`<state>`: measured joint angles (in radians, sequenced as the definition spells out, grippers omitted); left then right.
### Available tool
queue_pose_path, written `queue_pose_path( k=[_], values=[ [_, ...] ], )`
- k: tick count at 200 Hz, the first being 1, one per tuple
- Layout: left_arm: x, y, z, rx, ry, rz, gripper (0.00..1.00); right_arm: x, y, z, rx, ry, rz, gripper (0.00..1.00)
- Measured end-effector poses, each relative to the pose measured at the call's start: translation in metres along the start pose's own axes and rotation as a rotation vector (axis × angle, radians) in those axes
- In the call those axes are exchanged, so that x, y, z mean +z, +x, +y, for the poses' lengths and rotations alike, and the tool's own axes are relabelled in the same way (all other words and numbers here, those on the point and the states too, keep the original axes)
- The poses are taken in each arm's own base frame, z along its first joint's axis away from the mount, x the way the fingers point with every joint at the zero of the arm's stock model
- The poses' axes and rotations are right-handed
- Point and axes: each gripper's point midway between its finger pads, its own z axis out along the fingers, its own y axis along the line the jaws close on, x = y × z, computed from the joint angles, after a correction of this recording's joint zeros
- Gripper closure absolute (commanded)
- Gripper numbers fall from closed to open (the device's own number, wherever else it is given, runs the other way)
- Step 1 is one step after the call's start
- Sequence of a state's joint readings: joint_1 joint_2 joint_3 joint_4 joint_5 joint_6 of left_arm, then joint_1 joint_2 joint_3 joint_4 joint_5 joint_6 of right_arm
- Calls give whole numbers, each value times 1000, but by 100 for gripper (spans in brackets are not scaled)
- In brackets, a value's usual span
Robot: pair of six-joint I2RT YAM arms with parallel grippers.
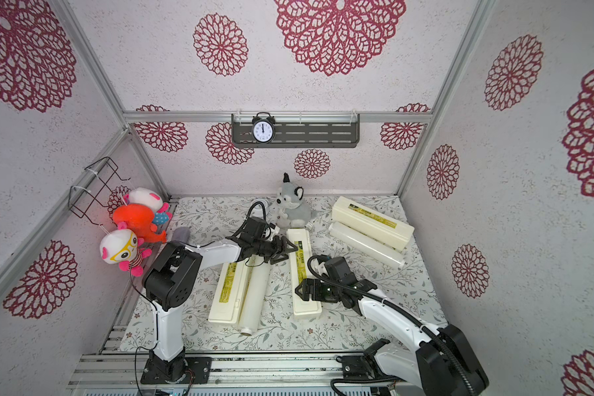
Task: Put plastic wrap rolls into dispensers
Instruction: Close the lid on the plastic wrap cutting box.
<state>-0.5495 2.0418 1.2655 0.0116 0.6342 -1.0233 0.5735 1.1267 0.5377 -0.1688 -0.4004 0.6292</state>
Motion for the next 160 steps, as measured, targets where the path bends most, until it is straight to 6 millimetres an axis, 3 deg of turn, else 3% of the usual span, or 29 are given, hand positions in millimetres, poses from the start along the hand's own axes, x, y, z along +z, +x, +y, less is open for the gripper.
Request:
queue_pose_path(
  k=[42,89,160],
  values=[
    [-2,17,-3,7,-47,0,31,3,0,0,38,-56,-35,11],
    [-16,77,-1,-4,-70,90,27,6,4,4,56,-109,-35,14],
    [-24,131,-1,-40,-16,221,24,8,5,4,68,-116,-35,14]
  ],
)
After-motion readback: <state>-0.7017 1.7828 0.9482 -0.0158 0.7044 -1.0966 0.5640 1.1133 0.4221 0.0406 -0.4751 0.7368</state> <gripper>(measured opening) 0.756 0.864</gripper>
